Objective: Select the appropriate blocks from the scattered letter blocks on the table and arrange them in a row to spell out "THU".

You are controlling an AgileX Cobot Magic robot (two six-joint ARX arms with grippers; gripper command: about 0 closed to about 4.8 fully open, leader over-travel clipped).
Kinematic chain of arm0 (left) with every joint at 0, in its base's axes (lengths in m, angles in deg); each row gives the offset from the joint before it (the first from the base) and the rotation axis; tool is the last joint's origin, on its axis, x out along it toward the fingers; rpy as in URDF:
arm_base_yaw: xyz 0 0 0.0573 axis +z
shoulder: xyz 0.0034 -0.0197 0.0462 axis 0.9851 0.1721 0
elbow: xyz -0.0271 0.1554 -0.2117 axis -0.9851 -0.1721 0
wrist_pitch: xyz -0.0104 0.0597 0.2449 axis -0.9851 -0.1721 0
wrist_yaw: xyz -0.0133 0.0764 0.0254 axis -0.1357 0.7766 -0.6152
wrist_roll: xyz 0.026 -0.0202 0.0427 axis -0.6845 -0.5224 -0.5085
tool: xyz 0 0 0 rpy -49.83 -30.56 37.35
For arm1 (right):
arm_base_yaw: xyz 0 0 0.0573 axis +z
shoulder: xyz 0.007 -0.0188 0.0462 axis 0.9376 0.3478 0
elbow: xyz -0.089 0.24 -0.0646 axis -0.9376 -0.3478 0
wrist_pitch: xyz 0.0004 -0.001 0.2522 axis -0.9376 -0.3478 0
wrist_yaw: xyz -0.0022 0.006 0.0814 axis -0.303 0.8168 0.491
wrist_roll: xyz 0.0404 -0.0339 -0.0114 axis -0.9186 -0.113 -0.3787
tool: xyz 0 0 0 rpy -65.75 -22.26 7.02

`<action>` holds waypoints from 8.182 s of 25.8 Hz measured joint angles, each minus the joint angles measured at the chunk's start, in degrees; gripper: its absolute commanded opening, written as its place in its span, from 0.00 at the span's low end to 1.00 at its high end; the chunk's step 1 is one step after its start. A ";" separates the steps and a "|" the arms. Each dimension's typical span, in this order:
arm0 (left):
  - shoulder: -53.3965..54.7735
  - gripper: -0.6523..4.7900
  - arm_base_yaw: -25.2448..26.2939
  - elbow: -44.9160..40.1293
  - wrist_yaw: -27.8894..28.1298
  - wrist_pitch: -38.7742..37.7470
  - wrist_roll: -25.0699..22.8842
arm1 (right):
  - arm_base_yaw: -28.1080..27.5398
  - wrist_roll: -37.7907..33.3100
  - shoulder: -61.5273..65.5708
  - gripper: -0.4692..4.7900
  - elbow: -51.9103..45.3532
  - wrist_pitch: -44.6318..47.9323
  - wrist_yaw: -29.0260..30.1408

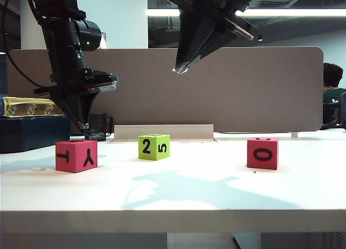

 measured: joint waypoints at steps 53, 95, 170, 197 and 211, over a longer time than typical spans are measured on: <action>3.54 0.11 1.09 8.55 10.32 -4.48 0.42 | -0.11 -0.11 0.00 0.08 0.04 -1.55 0.00; 2.60 0.48 -5.40 7.56 -11.17 4.09 2.95 | -5.64 0.70 1.05 0.32 0.02 -1.70 -11.30; 14.51 0.74 -11.32 14.51 1.44 15.87 2.78 | -10.71 2.05 -0.42 0.08 10.16 -15.37 -2.51; 14.97 0.89 -11.45 14.51 -3.04 13.31 4.92 | -10.69 2.05 -0.42 0.08 10.12 -15.65 -2.51; 15.08 0.85 -11.56 14.51 -1.09 16.81 4.66 | -10.69 2.05 -0.42 0.08 10.12 -16.15 -2.51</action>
